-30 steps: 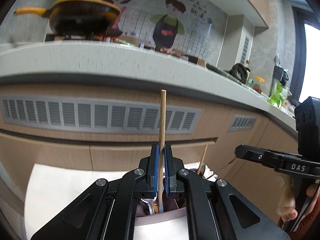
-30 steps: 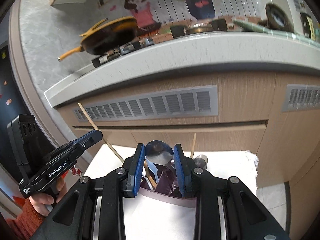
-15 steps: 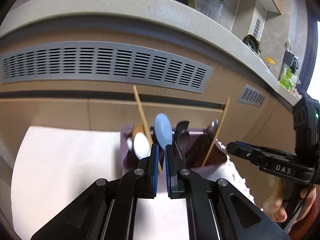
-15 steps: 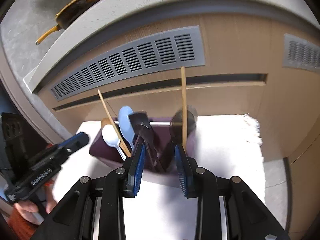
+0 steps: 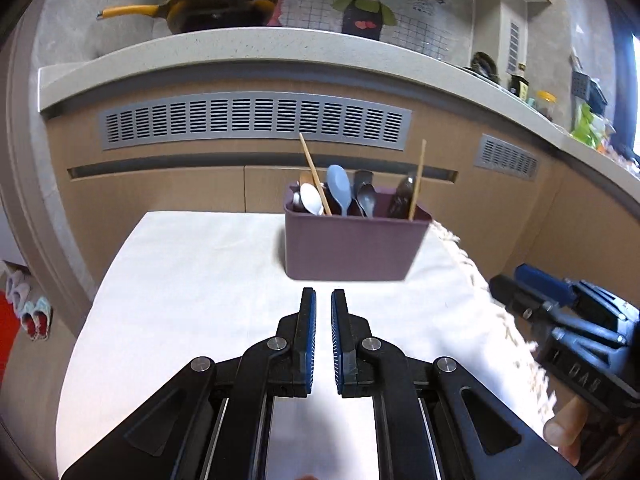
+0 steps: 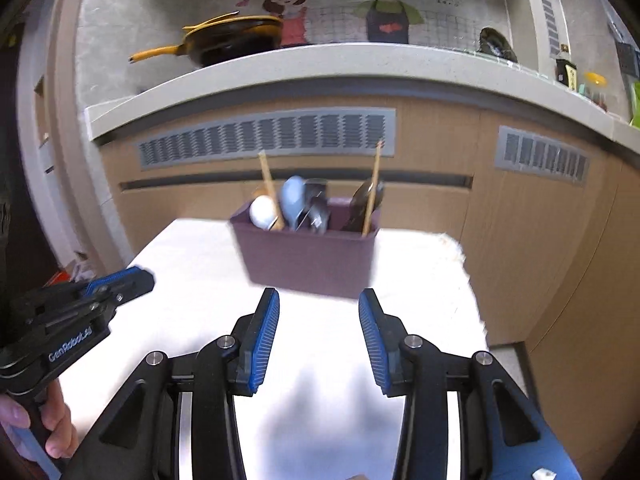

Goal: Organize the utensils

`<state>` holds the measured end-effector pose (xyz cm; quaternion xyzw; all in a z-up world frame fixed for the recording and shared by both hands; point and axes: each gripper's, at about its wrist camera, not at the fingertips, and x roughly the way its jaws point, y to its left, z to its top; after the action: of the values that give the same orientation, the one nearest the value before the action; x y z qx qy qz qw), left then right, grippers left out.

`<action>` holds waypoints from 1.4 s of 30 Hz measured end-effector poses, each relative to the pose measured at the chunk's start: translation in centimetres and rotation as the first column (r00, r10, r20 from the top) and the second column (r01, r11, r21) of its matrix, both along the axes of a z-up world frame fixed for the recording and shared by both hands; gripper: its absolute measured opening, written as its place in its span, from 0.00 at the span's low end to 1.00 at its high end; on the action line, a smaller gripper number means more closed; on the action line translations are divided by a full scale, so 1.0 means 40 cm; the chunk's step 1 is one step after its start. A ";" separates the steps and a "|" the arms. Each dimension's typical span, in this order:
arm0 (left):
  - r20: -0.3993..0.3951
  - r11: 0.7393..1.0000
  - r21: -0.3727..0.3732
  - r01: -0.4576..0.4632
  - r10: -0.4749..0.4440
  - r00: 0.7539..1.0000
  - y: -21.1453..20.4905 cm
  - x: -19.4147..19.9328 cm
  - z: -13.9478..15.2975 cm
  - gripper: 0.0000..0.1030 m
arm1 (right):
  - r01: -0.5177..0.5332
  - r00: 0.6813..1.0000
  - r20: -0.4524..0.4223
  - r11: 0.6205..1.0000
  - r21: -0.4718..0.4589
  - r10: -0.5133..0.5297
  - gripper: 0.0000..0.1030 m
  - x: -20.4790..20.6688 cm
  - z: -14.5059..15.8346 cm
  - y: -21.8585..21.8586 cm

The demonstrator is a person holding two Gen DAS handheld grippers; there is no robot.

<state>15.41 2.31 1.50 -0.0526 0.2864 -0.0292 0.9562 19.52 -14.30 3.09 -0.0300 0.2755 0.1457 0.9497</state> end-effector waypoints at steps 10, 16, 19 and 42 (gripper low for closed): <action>-0.004 1.000 -0.003 0.025 -0.025 1.000 -0.023 -0.078 0.012 0.08 | 0.004 1.000 0.004 1.000 -0.022 -0.004 0.37 -0.097 -0.015 0.007; -0.005 0.999 0.007 0.033 -0.033 0.999 -0.031 -0.088 0.017 0.08 | 0.016 1.000 -0.003 1.000 -0.019 -0.016 0.37 -0.107 -0.017 -0.001; -0.011 0.999 0.005 0.036 -0.036 0.999 -0.034 -0.088 0.015 0.08 | 0.020 1.000 -0.004 1.000 -0.015 -0.021 0.37 -0.108 -0.017 -0.005; -0.019 0.999 0.000 0.045 -0.045 0.999 -0.039 -0.093 0.011 0.08 | 0.019 1.000 0.015 0.999 -0.027 -0.018 0.37 -0.120 -0.008 -0.005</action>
<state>11.68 0.74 1.93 -0.0461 0.2966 -0.0502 0.9526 14.71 -14.50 2.79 -0.0412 0.2710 0.1330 0.9525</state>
